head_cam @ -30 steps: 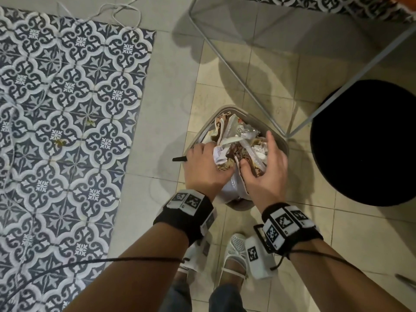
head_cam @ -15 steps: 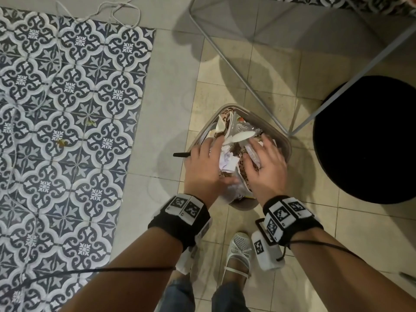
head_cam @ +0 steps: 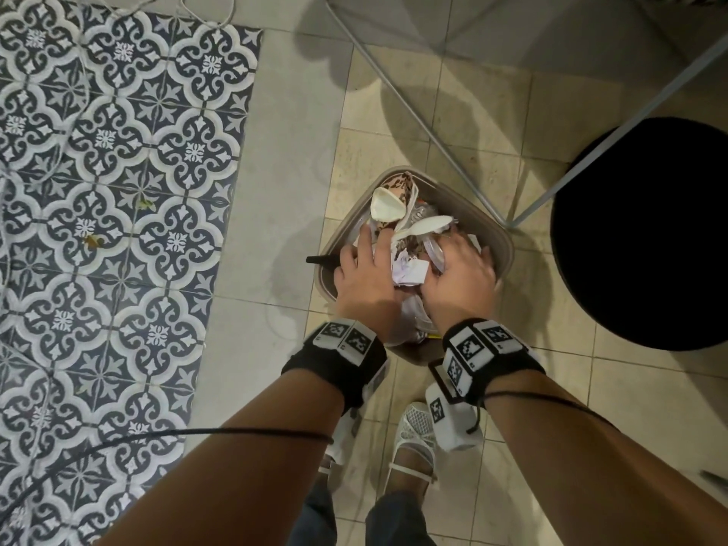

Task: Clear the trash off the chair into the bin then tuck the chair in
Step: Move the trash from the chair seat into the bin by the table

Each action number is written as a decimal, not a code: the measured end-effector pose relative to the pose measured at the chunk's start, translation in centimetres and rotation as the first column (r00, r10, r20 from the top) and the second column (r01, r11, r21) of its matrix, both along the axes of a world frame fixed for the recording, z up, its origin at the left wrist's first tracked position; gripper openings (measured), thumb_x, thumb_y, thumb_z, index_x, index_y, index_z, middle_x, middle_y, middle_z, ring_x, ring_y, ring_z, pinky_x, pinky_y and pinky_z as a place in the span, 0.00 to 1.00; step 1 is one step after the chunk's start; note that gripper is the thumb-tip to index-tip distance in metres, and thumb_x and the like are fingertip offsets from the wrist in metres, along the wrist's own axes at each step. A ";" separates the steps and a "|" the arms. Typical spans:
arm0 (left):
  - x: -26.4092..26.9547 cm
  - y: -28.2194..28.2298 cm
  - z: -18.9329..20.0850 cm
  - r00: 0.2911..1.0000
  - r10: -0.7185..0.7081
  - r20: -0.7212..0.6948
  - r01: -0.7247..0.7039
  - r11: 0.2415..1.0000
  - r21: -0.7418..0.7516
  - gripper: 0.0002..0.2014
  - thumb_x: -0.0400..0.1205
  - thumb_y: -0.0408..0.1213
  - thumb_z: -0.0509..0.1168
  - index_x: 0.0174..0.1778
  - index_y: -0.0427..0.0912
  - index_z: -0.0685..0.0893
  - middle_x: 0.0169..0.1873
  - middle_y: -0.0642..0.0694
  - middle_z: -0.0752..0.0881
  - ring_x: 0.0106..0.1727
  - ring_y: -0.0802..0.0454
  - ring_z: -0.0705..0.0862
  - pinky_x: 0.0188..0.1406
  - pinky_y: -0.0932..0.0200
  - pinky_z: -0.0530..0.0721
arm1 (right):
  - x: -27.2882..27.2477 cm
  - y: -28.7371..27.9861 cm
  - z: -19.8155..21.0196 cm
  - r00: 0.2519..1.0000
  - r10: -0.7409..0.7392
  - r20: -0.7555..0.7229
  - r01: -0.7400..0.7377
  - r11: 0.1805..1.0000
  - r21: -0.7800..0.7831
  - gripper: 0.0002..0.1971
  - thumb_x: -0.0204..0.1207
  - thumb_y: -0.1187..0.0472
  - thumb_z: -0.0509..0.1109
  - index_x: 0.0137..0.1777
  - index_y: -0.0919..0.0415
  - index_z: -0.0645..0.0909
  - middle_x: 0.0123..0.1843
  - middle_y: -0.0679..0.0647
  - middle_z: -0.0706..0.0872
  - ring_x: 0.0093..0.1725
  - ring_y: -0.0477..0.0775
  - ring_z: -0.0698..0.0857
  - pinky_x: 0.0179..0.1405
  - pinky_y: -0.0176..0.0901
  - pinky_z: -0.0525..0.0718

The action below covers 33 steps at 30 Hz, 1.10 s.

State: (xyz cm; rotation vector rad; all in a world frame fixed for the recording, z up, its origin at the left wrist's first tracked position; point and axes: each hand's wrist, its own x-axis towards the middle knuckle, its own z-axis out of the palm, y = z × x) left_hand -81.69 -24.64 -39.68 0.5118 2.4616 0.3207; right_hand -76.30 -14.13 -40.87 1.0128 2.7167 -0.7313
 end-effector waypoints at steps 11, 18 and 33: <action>-0.7 -1.2 0.1 0.993 0.093 0.067 -0.105 0.972 0.211 0.48 0.70 0.53 0.74 0.81 0.48 0.55 0.81 0.45 0.57 0.78 0.43 0.58 0.77 0.45 0.60 | 0.1 -0.2 2.2 0.877 -0.436 -0.201 0.349 0.866 -0.357 0.31 0.69 0.55 0.76 0.72 0.53 0.71 0.68 0.56 0.79 0.67 0.56 0.78 0.66 0.46 0.75; -1.0 -2.4 1.7 0.995 0.080 0.064 -0.095 0.948 0.303 0.47 0.69 0.50 0.75 0.81 0.48 0.57 0.80 0.43 0.60 0.79 0.44 0.61 0.78 0.46 0.62 | 0.6 1.2 4.4 0.888 -0.437 -0.141 0.324 0.814 -0.482 0.28 0.64 0.50 0.81 0.62 0.43 0.73 0.62 0.45 0.80 0.64 0.49 0.79 0.65 0.48 0.79; -0.9 -3.4 4.1 1.000 0.007 -0.020 0.000 0.952 0.307 0.47 0.69 0.52 0.73 0.81 0.48 0.57 0.78 0.45 0.63 0.77 0.44 0.64 0.75 0.46 0.69 | 2.5 1.6 6.9 0.969 -0.224 -0.099 0.162 0.889 -0.429 0.35 0.67 0.37 0.73 0.74 0.31 0.65 0.76 0.50 0.69 0.73 0.53 0.71 0.68 0.57 0.77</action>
